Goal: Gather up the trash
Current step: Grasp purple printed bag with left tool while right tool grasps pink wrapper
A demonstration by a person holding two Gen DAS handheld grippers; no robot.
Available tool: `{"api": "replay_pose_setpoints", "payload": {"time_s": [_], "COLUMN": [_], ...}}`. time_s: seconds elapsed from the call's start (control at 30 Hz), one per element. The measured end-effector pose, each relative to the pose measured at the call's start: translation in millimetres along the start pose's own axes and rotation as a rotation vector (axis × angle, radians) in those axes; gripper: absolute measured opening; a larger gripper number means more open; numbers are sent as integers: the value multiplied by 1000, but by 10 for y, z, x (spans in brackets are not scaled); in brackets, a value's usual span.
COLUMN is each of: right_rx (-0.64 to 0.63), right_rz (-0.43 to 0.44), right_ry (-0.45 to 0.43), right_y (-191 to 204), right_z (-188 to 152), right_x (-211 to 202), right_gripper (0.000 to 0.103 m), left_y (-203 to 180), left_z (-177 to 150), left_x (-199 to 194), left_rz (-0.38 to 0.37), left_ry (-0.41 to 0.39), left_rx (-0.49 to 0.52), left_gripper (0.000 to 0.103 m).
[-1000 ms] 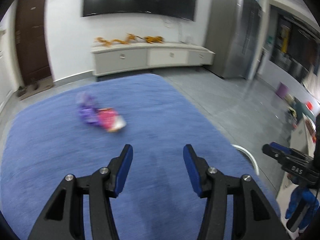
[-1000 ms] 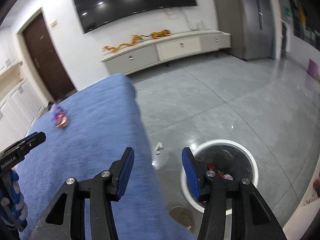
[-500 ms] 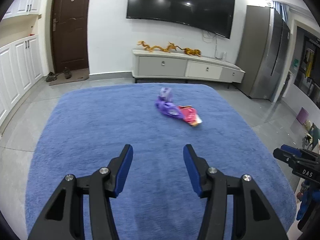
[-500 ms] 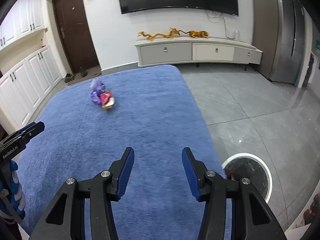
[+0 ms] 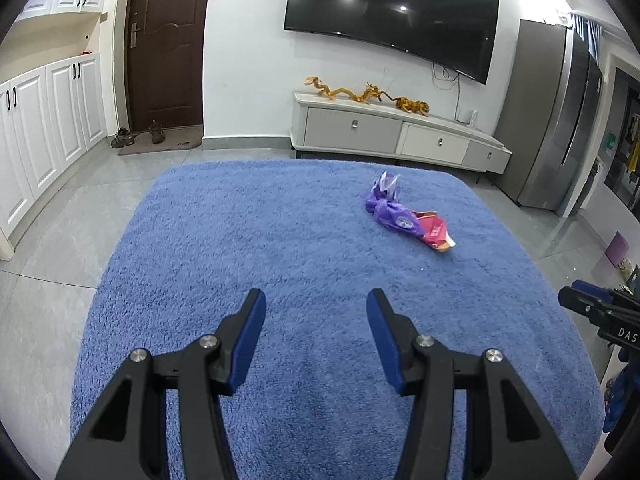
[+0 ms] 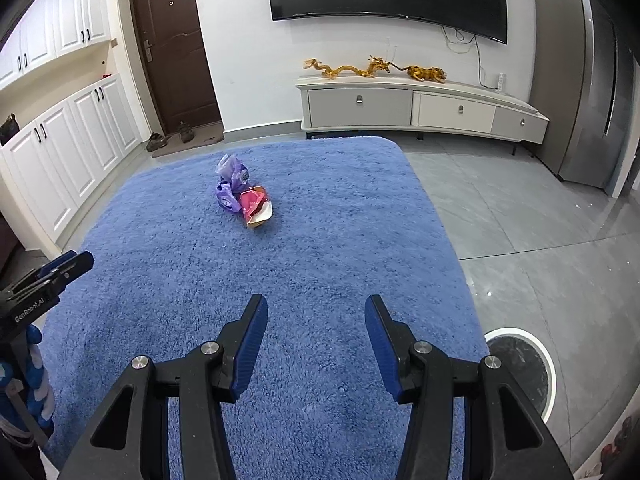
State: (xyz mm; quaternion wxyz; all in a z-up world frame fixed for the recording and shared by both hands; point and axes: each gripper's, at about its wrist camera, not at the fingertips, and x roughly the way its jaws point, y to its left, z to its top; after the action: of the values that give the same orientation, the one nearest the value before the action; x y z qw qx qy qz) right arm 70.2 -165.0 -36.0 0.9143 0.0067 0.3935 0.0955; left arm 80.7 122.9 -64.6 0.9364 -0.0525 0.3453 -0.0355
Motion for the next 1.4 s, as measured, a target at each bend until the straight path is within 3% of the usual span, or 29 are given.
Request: {"api": "replay_pose_setpoints", "payload": {"time_s": [0.4,0.87,1.13,1.23,1.4], "right_rx": [-20,19,12,20,17], "right_rz": [58,235,296,321,356], "right_ry": [26,21,31,40,65], "right_y": [-76,-146,-118,-94,-22], "right_z": [134,594,732,765,814], "right_x": [266,921,1155,1268,1442], "right_gripper": [48,48,45,41,39], "left_y": [-92,-464,-569,-558,-394], "left_z": [81,918,1072,1044,1022], "left_x": [450,1366,1919,2069,2101], "left_rz": [-37,-228,-291,-278,-337], "left_ry": [104,170,262,291,273], "left_rx": [26,23,24,48,16], "left_gripper": [51,50,49,43,37]}}
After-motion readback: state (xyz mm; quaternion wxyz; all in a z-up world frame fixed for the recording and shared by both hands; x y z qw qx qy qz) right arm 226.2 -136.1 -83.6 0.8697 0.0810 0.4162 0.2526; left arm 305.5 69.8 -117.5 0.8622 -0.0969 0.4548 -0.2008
